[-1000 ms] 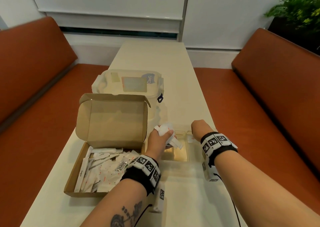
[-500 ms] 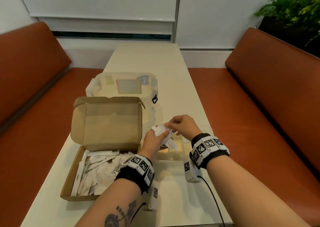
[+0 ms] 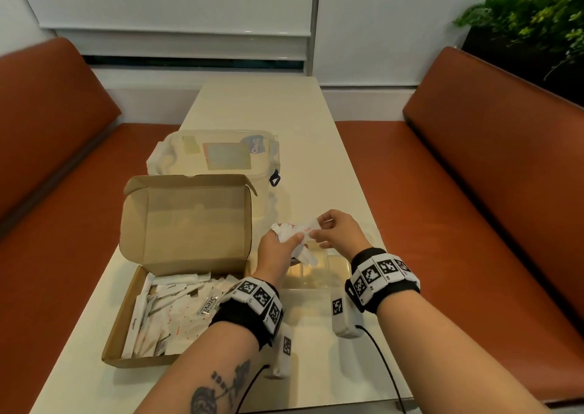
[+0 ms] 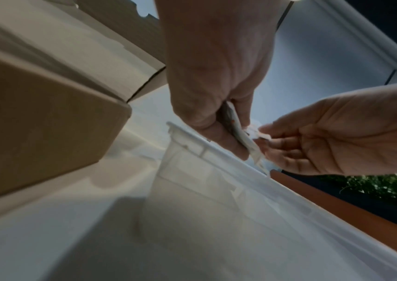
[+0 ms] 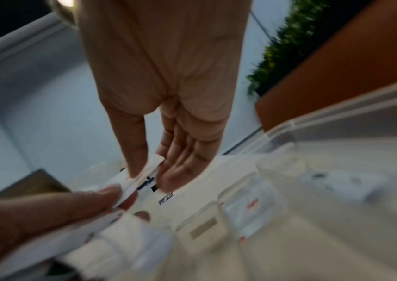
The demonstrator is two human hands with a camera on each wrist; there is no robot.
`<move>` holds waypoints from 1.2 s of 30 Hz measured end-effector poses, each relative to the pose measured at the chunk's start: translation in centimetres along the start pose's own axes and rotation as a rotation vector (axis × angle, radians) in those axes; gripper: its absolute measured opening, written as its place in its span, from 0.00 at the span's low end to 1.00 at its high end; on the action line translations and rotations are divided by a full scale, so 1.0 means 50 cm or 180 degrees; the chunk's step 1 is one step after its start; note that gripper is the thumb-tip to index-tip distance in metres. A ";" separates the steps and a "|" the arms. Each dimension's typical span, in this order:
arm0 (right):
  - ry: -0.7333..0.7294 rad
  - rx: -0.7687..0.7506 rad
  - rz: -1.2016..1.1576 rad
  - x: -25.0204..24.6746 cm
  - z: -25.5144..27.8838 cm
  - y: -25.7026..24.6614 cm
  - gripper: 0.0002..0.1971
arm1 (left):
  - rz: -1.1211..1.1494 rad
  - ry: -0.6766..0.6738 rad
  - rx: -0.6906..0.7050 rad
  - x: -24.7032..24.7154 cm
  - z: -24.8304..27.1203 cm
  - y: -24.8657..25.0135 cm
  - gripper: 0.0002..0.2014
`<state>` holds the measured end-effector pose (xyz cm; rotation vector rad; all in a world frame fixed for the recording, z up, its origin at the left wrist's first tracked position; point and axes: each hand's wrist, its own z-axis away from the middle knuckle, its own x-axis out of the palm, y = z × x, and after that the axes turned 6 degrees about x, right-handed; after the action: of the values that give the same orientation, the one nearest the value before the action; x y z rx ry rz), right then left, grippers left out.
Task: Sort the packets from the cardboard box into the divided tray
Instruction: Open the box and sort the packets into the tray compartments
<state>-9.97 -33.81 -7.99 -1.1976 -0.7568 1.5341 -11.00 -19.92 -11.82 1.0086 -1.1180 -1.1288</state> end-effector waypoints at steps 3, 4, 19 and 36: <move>-0.0032 -0.0408 0.0810 -0.015 -0.008 -0.007 0.14 | -0.0138 -0.0158 0.0046 0.002 0.003 0.001 0.08; -0.0078 -0.0455 0.0999 -0.019 -0.010 -0.010 0.12 | -0.0148 -0.0183 0.0052 0.003 0.004 0.000 0.07; 0.0590 0.0427 0.2666 -0.053 -0.065 0.019 0.08 | 0.0216 -0.0041 -0.0190 -0.002 0.007 0.011 0.10; 0.0351 0.0699 0.3350 -0.040 -0.087 0.012 0.11 | 0.0126 -0.0085 -0.0287 -0.005 0.009 0.014 0.12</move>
<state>-6.04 -36.31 -9.24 -1.5897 0.2049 2.2681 -11.35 -19.59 -11.09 0.9001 -1.0943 -1.1536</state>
